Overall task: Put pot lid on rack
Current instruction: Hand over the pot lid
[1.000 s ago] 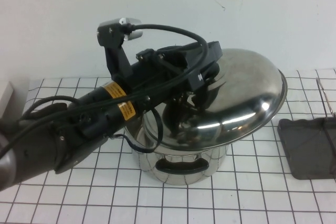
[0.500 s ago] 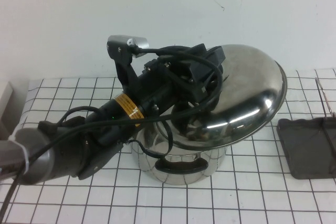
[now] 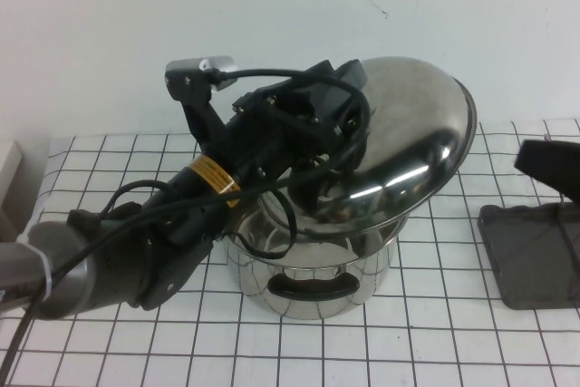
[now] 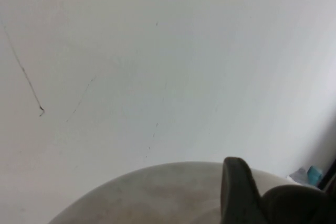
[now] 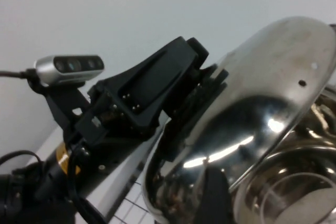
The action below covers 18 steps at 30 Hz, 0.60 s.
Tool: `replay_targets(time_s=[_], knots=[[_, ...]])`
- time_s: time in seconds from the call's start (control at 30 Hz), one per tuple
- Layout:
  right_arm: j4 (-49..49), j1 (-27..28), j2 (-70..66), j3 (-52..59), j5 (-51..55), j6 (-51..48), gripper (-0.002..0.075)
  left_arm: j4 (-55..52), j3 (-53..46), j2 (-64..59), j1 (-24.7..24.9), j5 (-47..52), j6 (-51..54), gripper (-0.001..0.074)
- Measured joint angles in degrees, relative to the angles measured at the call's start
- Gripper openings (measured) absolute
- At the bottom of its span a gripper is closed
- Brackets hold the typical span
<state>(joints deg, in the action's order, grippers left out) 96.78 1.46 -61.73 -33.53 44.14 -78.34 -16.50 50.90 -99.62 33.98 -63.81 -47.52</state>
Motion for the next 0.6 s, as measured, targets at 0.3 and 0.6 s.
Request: replay_targets(time_s=[0.3,0.6], knots=[[0.0,0.0,-11.1,-9.0,6.4,6.2,0.0545,4.9,0.0,0.0,0.0,-0.1,-6.3,0.0317],[0.0,0.0,-19.0,-16.5,10.3,11.3,0.0545,3.7,0.0,0.0,0.0,-0.1,-6.6,0.0317]])
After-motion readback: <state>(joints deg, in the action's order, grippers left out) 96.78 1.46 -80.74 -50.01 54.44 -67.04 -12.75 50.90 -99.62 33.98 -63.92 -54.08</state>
